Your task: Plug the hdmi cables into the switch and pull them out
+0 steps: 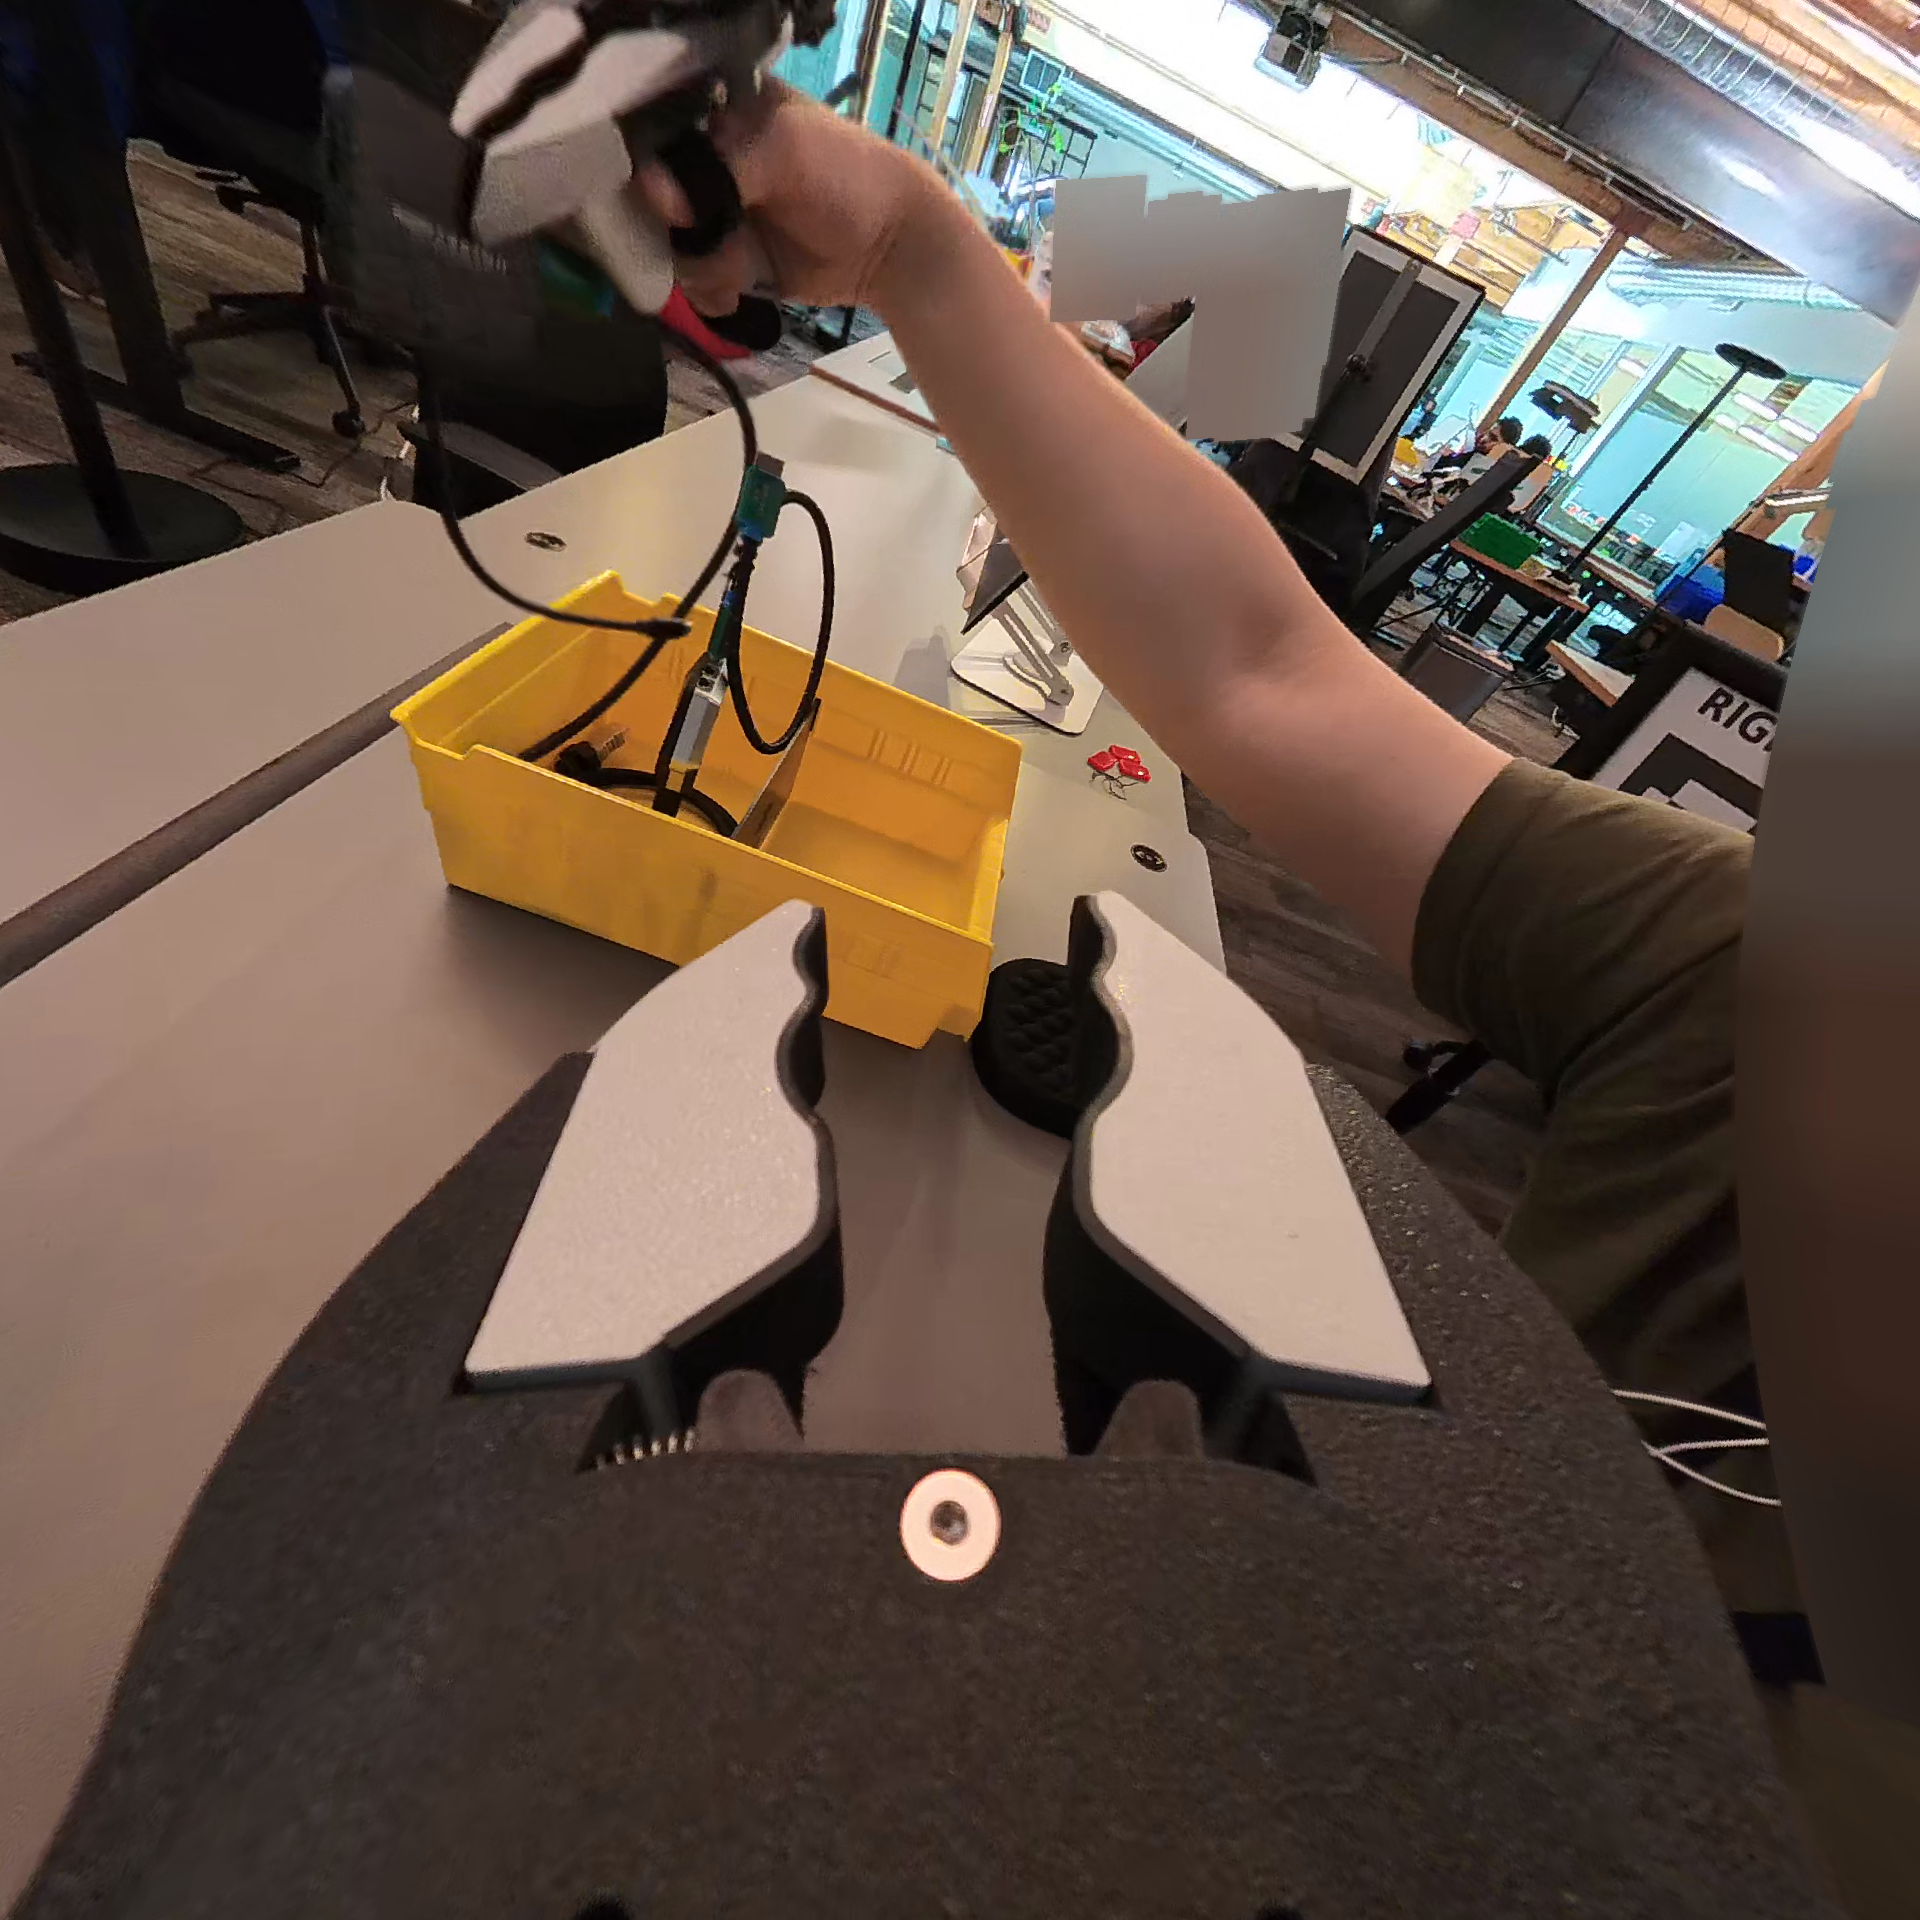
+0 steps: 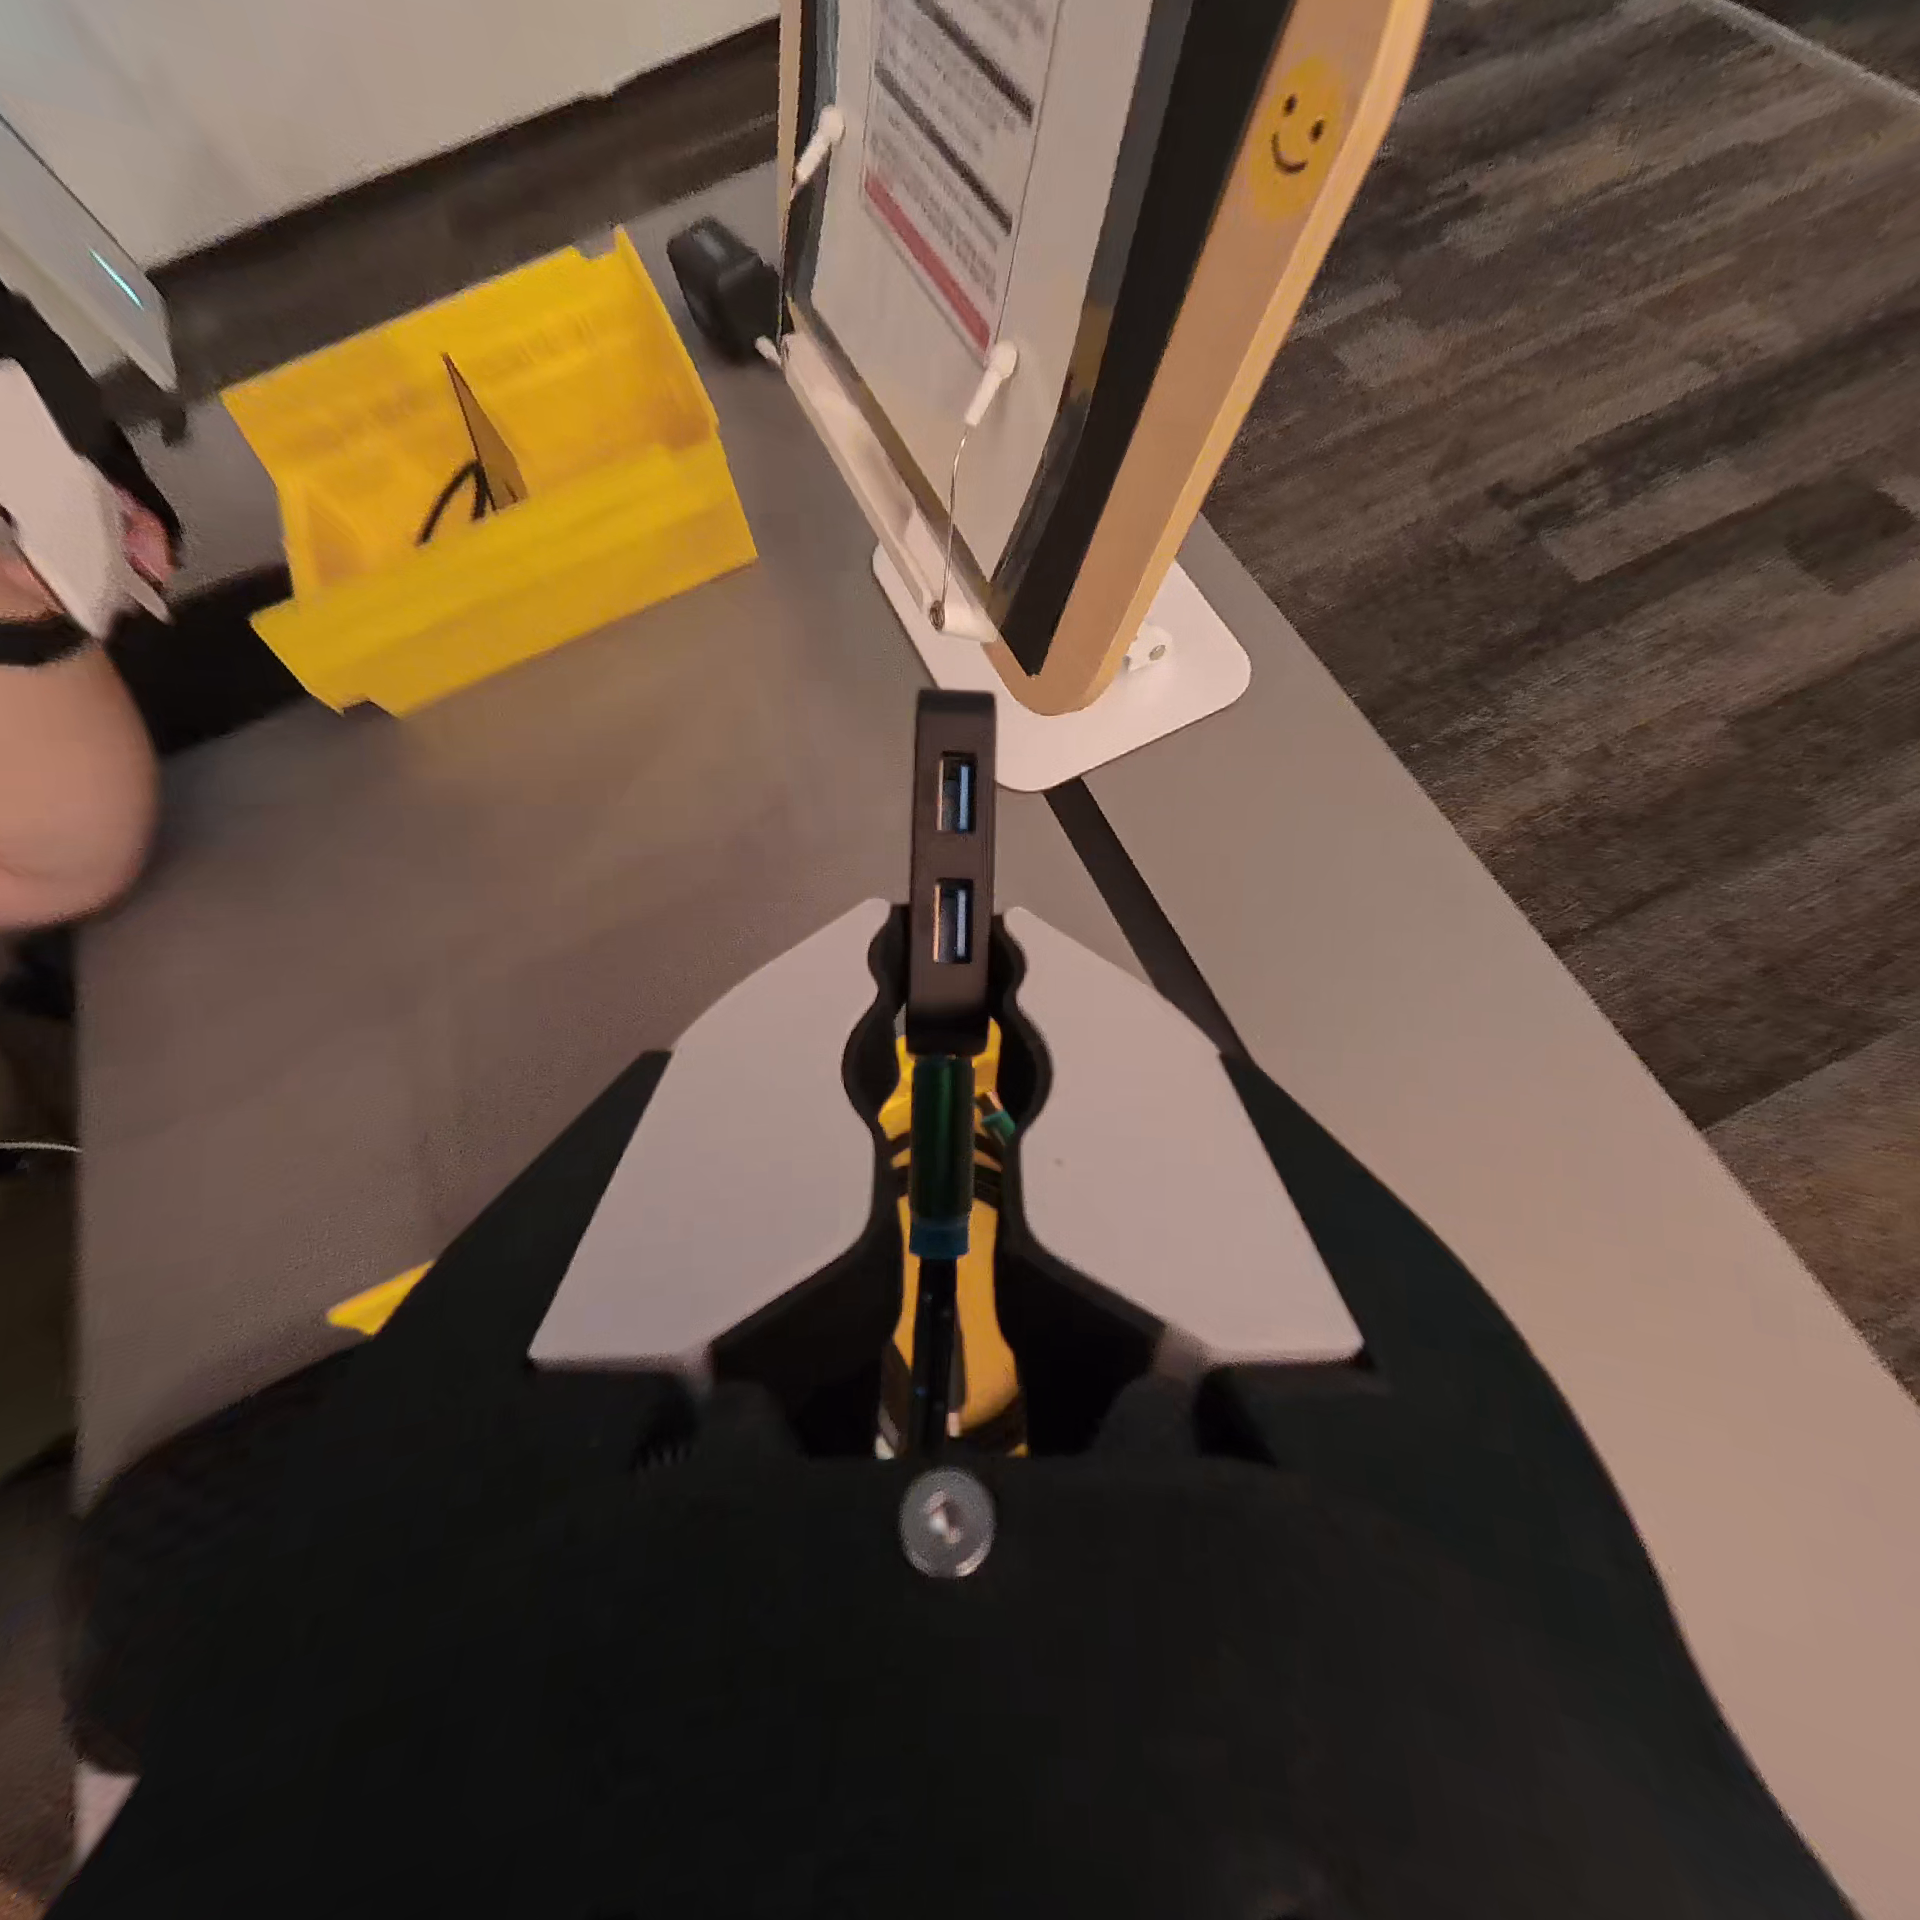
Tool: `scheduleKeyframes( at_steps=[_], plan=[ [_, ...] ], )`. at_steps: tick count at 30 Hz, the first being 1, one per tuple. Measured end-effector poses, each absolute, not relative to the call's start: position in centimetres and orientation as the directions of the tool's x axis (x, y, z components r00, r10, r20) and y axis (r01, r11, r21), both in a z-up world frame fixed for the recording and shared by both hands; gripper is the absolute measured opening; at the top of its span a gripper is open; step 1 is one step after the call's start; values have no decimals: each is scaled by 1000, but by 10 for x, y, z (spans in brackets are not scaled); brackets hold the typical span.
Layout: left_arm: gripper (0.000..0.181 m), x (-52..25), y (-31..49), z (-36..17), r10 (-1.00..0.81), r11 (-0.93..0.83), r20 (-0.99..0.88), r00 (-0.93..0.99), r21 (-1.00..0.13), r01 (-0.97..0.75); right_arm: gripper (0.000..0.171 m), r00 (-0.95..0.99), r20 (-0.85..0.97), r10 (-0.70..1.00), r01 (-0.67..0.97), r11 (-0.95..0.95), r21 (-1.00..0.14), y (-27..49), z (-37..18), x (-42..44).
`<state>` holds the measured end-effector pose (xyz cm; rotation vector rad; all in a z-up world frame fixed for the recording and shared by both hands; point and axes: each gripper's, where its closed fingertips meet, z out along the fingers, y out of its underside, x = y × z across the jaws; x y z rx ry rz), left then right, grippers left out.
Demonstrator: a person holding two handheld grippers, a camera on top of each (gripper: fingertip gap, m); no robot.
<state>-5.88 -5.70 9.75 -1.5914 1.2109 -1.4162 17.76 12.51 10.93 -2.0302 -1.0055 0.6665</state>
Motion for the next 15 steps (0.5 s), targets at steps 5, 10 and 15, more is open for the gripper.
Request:
scheduleKeyframes(
  at_steps=[5,10,15],
  plan=[
    [43,-57,-59,96,-937,-336,349,-27,-918,-210,15,477,-114,871,543,-394,-742,111,73,176],
    [43,-55,-62,97,-938,-329,344,-37,-920,-212,15,472,-183,863,679,-488,-549,97,29,173],
    [43,-51,-67,96,-941,-318,337,-46,-920,-228,15,574,-136,808,794,-589,-149,92,-25,191]
  ],
)
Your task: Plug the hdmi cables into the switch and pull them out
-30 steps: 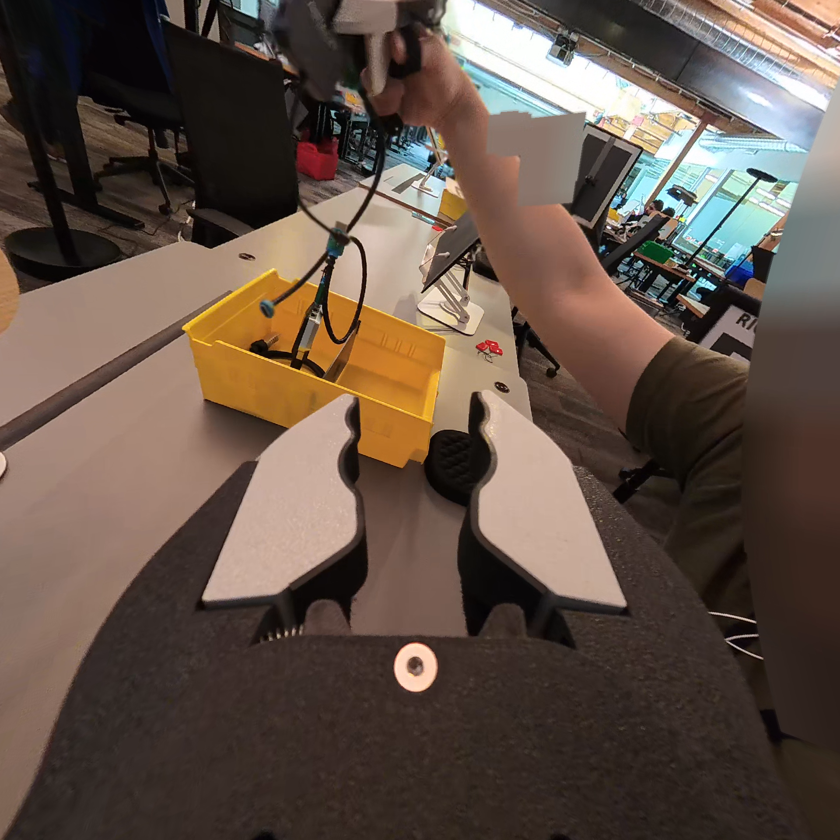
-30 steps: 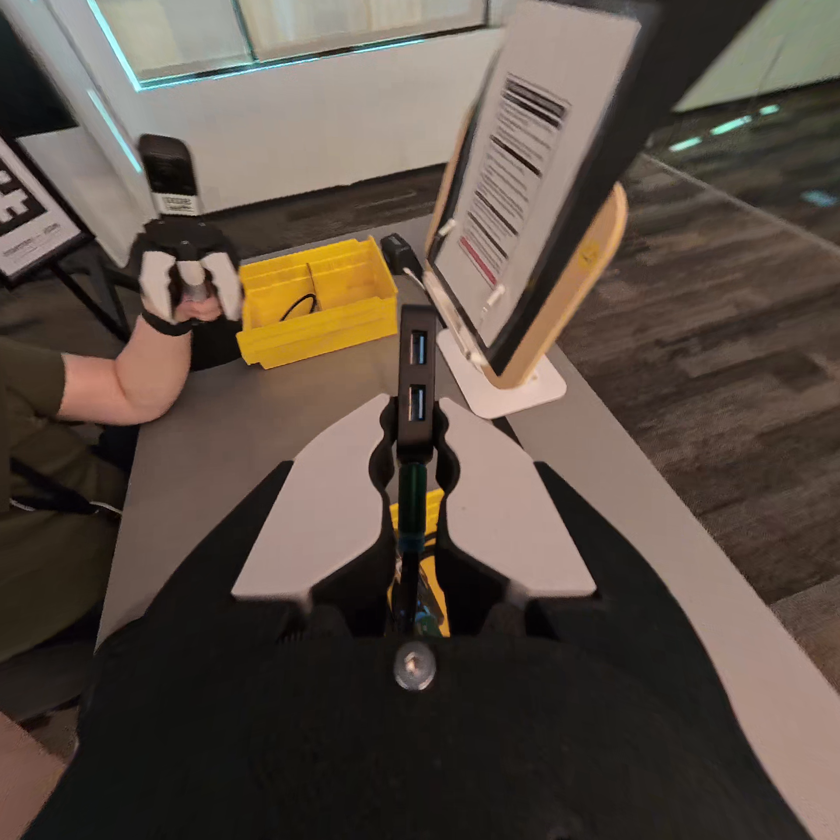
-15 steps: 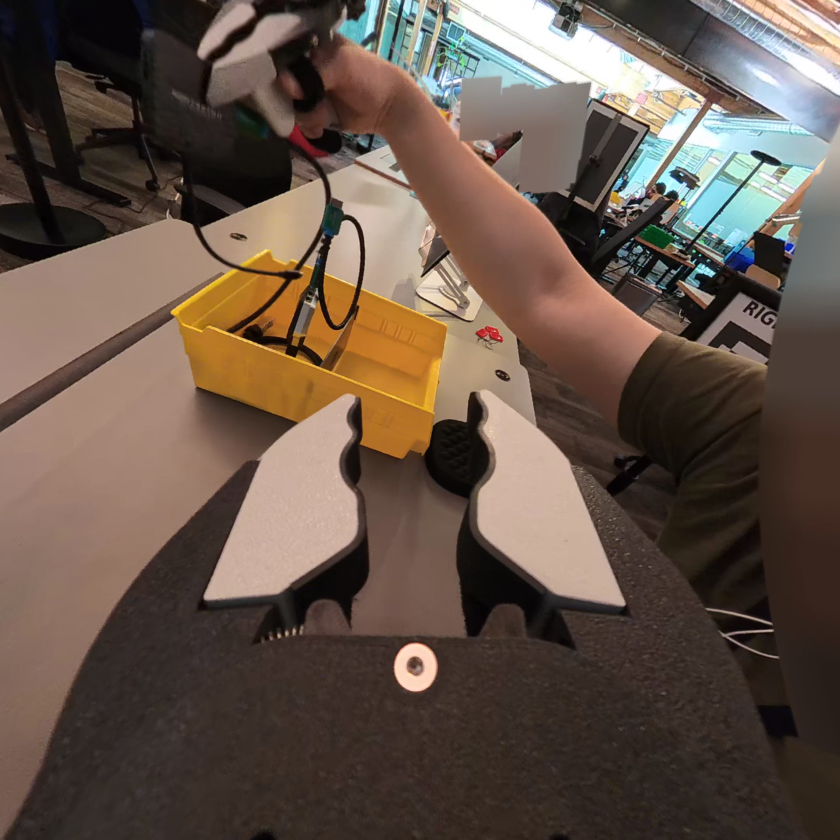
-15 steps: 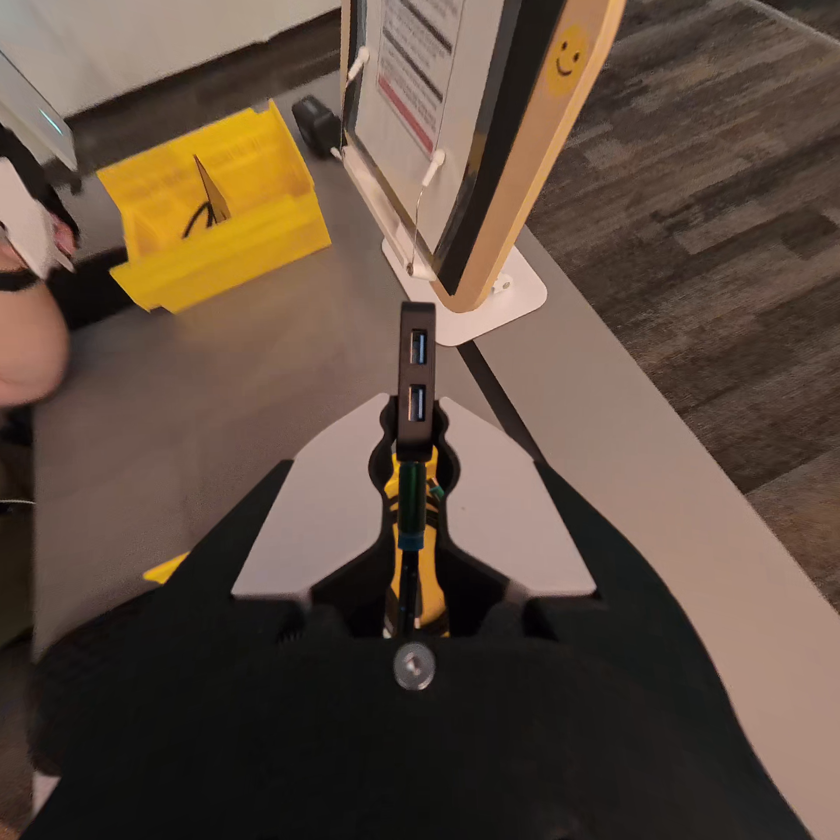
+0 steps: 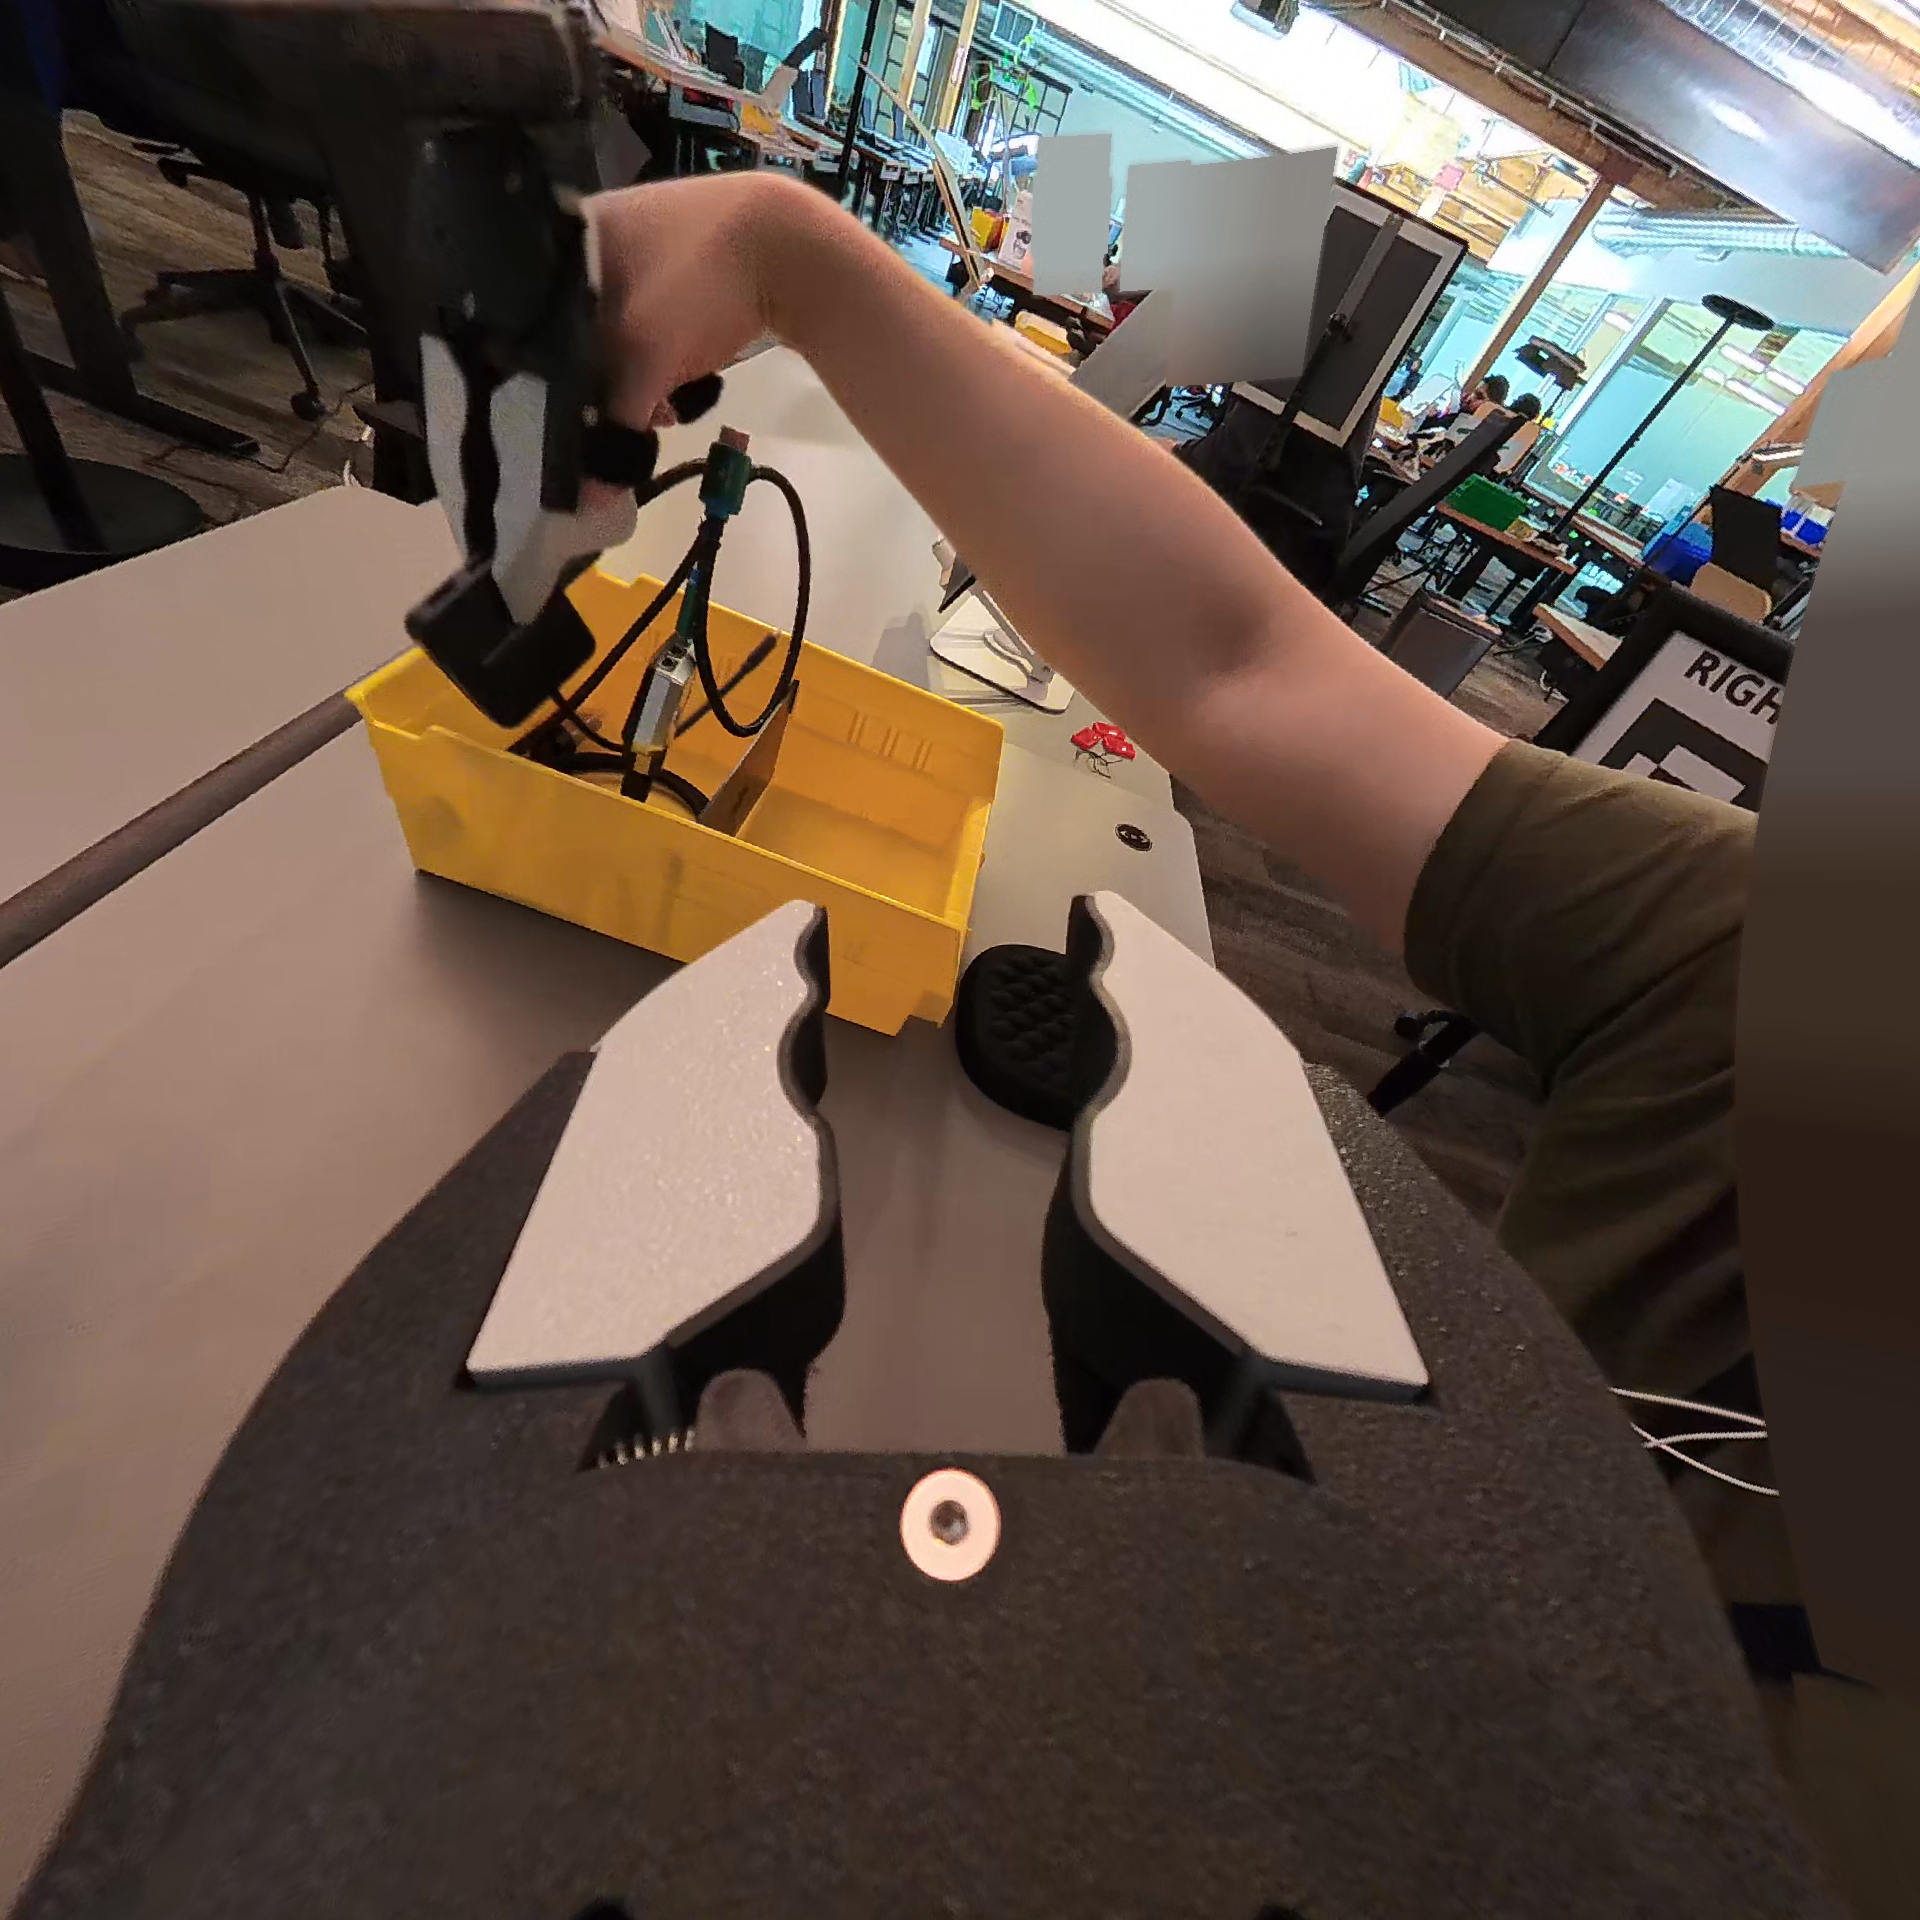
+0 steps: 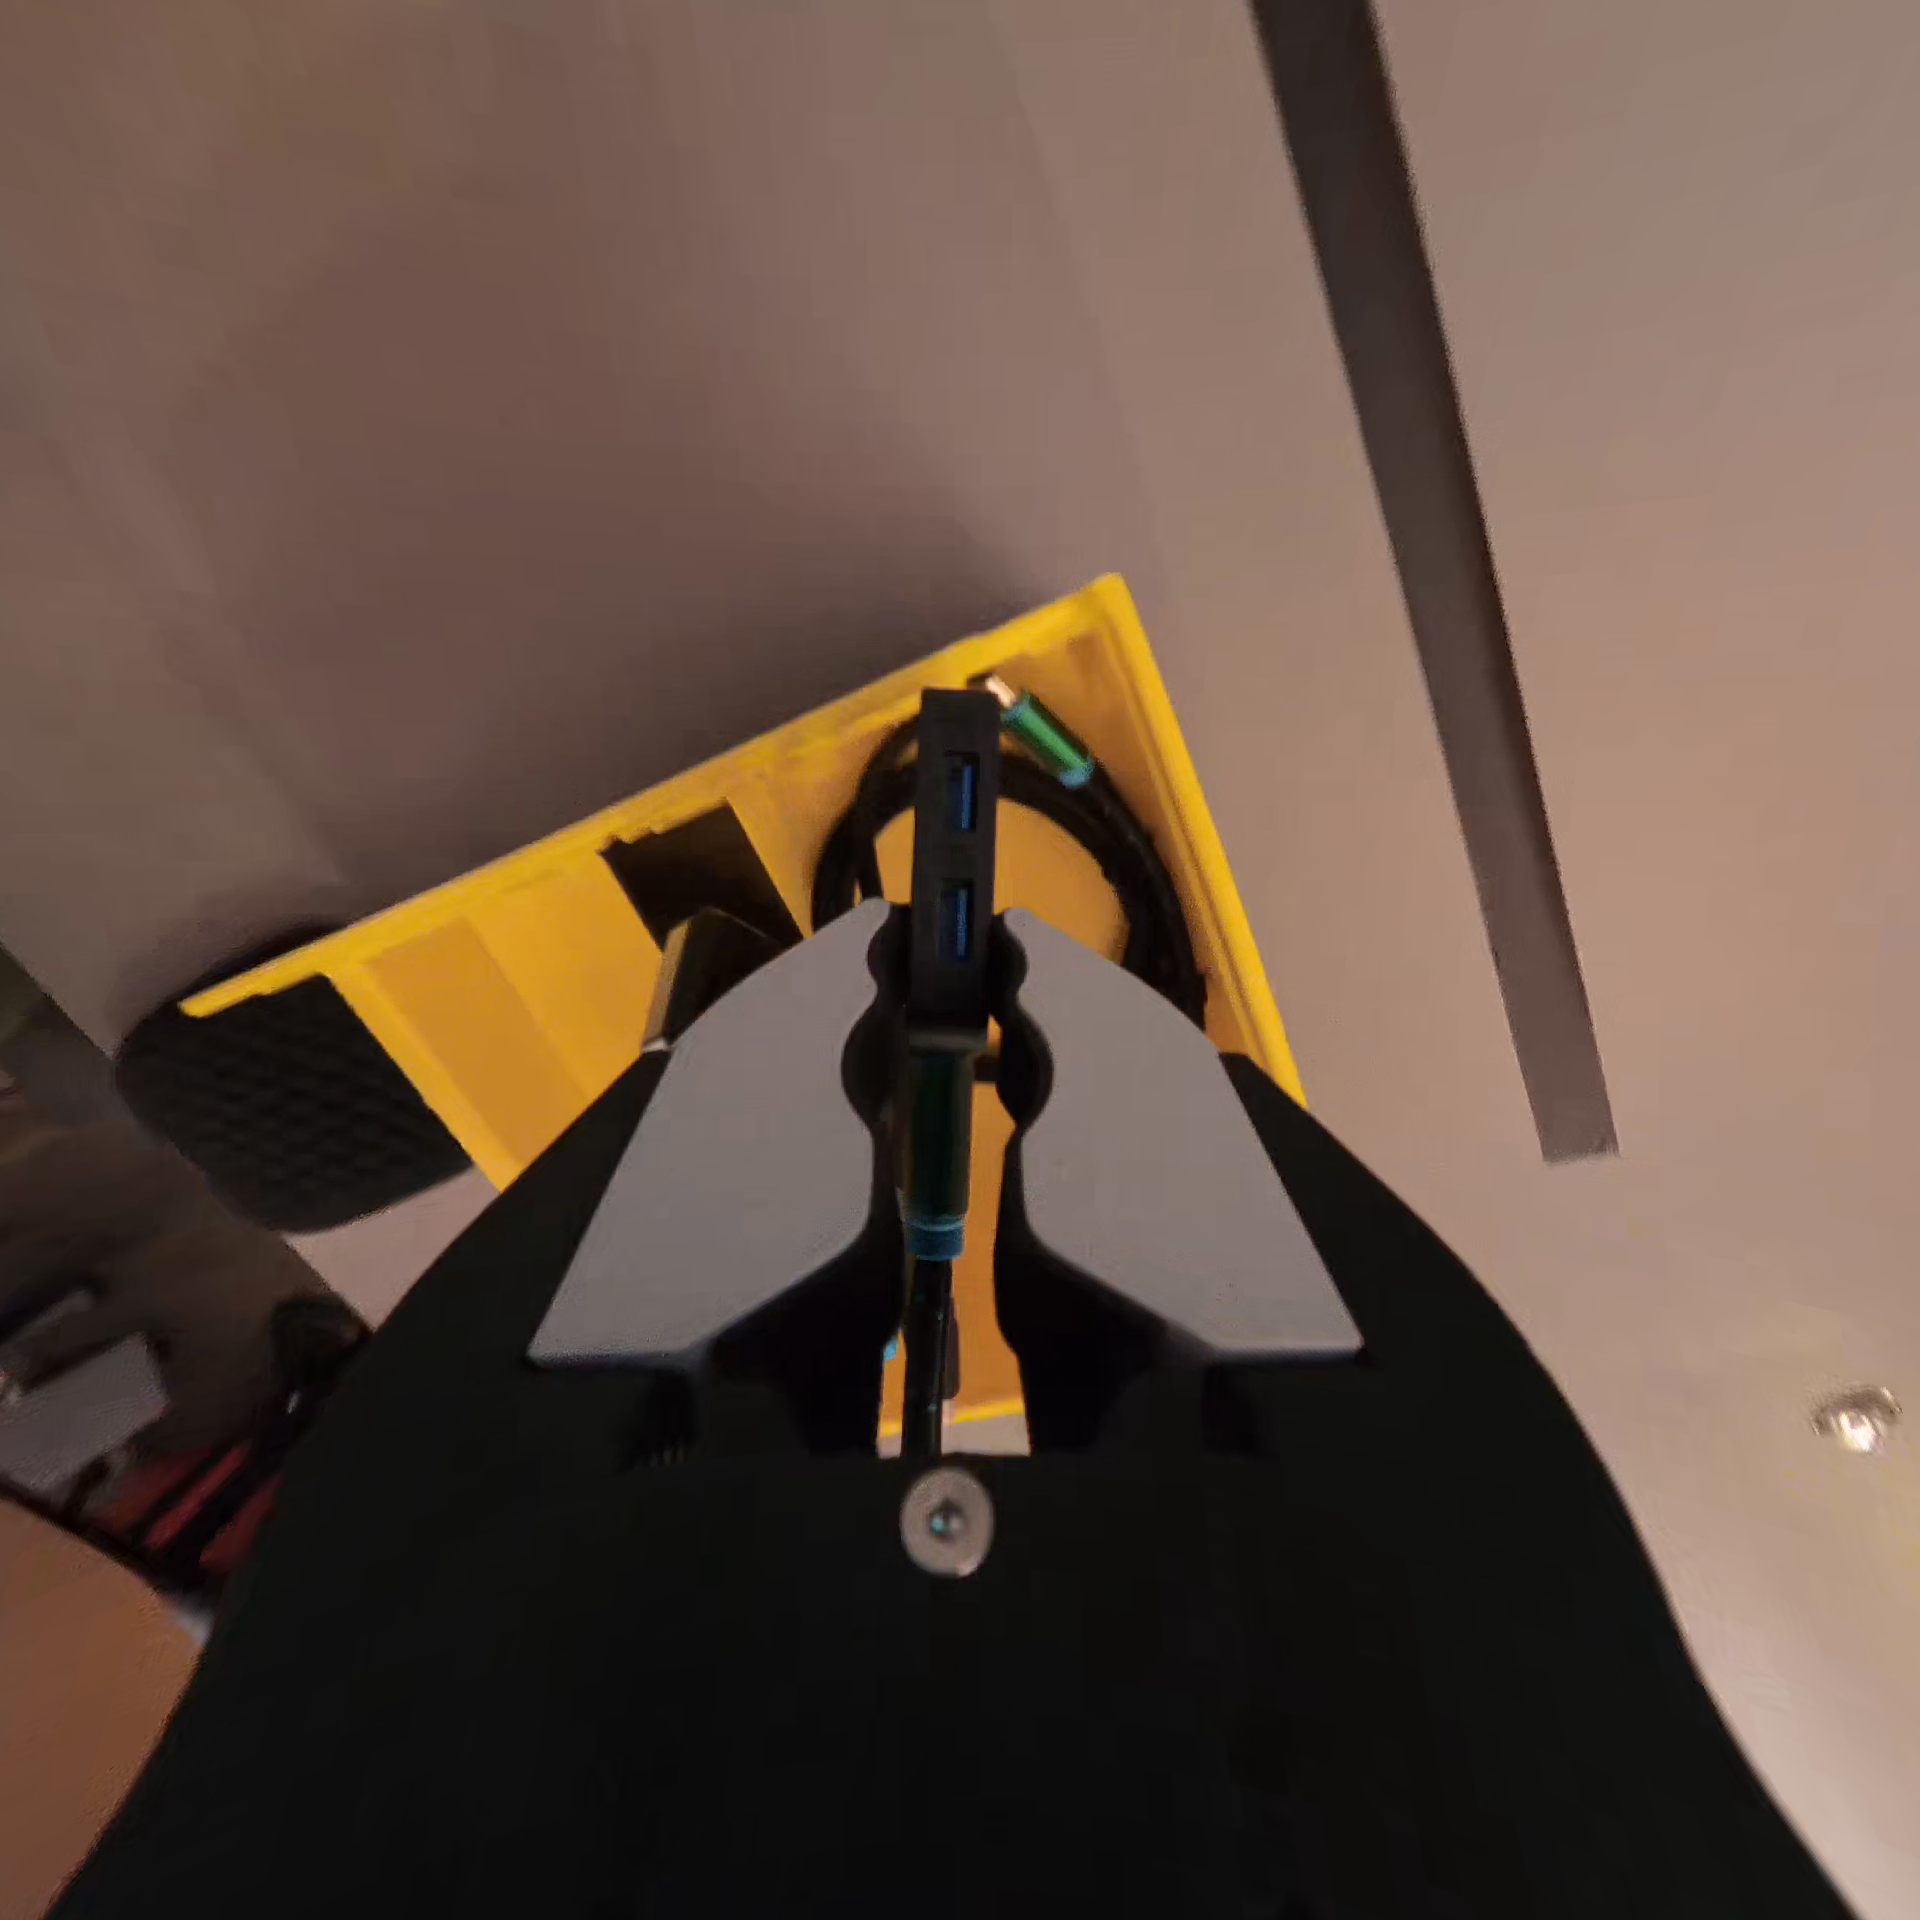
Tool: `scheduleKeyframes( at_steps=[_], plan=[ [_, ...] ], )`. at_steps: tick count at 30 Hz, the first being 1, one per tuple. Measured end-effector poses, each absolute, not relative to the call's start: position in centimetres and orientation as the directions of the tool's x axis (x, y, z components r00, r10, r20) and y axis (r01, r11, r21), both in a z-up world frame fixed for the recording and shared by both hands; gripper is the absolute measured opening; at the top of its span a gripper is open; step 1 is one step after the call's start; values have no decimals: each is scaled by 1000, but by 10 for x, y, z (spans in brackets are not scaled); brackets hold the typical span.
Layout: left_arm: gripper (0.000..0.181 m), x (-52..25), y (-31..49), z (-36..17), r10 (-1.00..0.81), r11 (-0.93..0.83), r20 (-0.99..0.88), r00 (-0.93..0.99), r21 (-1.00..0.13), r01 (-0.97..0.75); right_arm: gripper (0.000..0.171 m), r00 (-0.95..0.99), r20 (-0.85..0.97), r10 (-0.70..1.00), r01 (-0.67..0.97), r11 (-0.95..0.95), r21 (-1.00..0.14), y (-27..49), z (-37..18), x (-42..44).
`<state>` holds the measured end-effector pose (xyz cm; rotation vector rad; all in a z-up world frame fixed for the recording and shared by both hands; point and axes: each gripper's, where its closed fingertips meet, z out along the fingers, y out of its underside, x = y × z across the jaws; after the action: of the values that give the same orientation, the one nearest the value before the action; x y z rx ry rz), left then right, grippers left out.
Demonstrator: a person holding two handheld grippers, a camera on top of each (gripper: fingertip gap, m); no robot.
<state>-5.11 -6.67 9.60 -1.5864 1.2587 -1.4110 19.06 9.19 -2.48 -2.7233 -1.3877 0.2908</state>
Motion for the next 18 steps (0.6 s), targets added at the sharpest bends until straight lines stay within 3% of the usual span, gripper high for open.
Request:
scheduleKeyframes(
  at_steps=[6,9,14,16,18],
  plan=[
    [43,-48,-70,95,-940,-315,336,-53,-918,-240,16,571,-152,807,817,-540,202,74,-73,197],
    [43,-48,-71,94,-938,-319,342,-57,-916,-245,17,599,-162,785,794,-554,250,71,-84,197],
    [43,-48,-73,97,-939,-315,338,-62,-919,-236,27,550,-81,831,833,-538,130,83,-59,195],
    [43,-48,-74,98,-941,-311,334,-62,-921,-235,26,504,81,860,863,-505,-12,102,-23,190],
    [43,-48,-76,100,-943,-305,327,-64,-923,-235,26,490,275,827,868,-432,-245,117,37,176]
  ],
)
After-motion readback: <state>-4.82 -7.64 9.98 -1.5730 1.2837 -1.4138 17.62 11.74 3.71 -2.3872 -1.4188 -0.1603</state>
